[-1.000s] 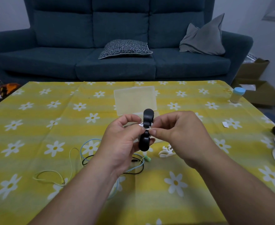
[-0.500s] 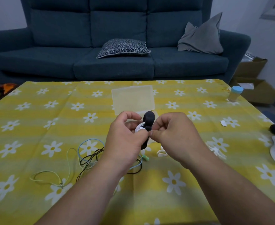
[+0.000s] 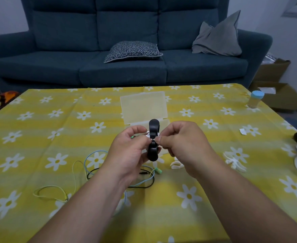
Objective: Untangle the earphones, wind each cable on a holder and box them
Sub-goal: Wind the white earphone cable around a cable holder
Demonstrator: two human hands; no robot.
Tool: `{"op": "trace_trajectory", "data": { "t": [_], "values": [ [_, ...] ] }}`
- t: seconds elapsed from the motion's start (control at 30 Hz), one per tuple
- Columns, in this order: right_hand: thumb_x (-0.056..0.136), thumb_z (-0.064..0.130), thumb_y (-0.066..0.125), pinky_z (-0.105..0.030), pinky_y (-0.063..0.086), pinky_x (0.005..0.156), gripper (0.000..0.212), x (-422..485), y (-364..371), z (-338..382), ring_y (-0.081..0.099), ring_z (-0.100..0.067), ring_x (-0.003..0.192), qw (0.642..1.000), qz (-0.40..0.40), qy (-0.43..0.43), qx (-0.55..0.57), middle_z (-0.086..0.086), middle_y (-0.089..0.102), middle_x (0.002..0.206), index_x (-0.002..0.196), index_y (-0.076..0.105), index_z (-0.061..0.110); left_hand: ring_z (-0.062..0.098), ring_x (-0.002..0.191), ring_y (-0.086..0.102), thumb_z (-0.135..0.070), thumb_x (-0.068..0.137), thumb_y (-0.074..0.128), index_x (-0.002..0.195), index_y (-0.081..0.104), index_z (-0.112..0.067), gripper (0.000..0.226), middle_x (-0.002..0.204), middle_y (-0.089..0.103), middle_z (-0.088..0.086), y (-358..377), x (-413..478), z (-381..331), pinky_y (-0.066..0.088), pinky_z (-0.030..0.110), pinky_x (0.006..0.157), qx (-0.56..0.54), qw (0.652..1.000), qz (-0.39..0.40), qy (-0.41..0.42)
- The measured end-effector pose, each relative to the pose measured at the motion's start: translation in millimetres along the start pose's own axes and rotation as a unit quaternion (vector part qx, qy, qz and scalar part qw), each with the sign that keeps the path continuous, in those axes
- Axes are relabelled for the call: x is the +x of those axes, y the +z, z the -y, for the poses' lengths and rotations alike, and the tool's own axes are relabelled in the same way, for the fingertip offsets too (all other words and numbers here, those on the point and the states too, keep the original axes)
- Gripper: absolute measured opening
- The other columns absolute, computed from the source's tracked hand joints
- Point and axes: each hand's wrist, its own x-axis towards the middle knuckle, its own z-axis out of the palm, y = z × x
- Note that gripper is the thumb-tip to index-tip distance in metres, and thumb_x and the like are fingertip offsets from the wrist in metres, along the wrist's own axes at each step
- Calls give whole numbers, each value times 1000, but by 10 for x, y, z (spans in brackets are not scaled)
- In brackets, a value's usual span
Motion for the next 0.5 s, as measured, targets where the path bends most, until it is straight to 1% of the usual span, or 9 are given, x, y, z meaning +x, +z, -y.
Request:
{"op": "trace_trajectory", "data": {
  "t": [0.07,0.13,0.17,0.23,0.27,0.3,0.37,0.43,0.5],
  "values": [
    [78,11,79,-30,41,53,21,22,66,-64,50,-11,47,999,-10,-11,-34,10,55,48,64,63,17,28,64,62,13,85,52,94,54,-15,29,78,68,13,6,17,35,47,31,56,0,999,-35,2],
    [82,13,76,-39,51,59,14,34,135,-132,59,-18,58,999,3,11,-34,5,62,60,75,65,18,26,68,58,14,83,54,100,55,-14,32,82,68,14,6,34,80,43,31,57,0,997,-74,5],
    [84,12,73,-40,54,63,10,33,167,-151,64,-20,64,999,15,31,-23,0,66,68,83,65,17,26,68,58,14,83,54,104,55,-13,34,84,68,15,-3,47,98,43,31,56,-7,996,-88,2],
    [85,10,70,-43,57,70,17,44,216,-169,67,-22,73,998,31,57,-5,-4,69,79,96,62,19,23,59,57,13,84,53,111,54,-11,36,85,67,16,-36,89,112,47,31,55,-24,993,-113,-9],
    [83,11,71,-45,57,75,23,63,234,-180,68,-22,75,998,36,52,-12,-2,70,81,100,60,21,21,55,58,12,85,54,114,54,-10,37,86,68,16,-54,123,108,49,32,55,-29,992,-125,-14],
    [79,14,74,-45,57,77,31,81,255,-183,69,-20,77,998,44,42,-31,1,70,82,104,59,24,20,55,59,11,85,56,116,53,-10,38,89,69,17,-72,152,100,51,32,55,-32,990,-133,-19],
    [75,20,79,-37,55,73,43,105,303,-187,66,-15,73,995,65,19,-75,6,67,81,111,58,26,20,58,64,9,84,61,116,52,-12,39,95,72,19,-90,198,102,54,29,49,-28,991,-128,-25],
    [74,22,79,-29,49,66,43,139,349,-201,61,-11,68,990,66,-5,-122,9,63,75,112,60,27,19,60,69,6,84,67,112,53,-13,37,96,73,19,-84,223,127,52,25,45,-16,993,-112,-26],
    [74,22,77,-27,48,65,36,194,375,-205,61,-10,70,984,54,-30,-169,11,62,75,107,62,28,20,65,72,2,84,71,109,54,-13,34,98,73,18,-86,247,142,52,24,48,-3,994,-105,-19]
  ]
}}
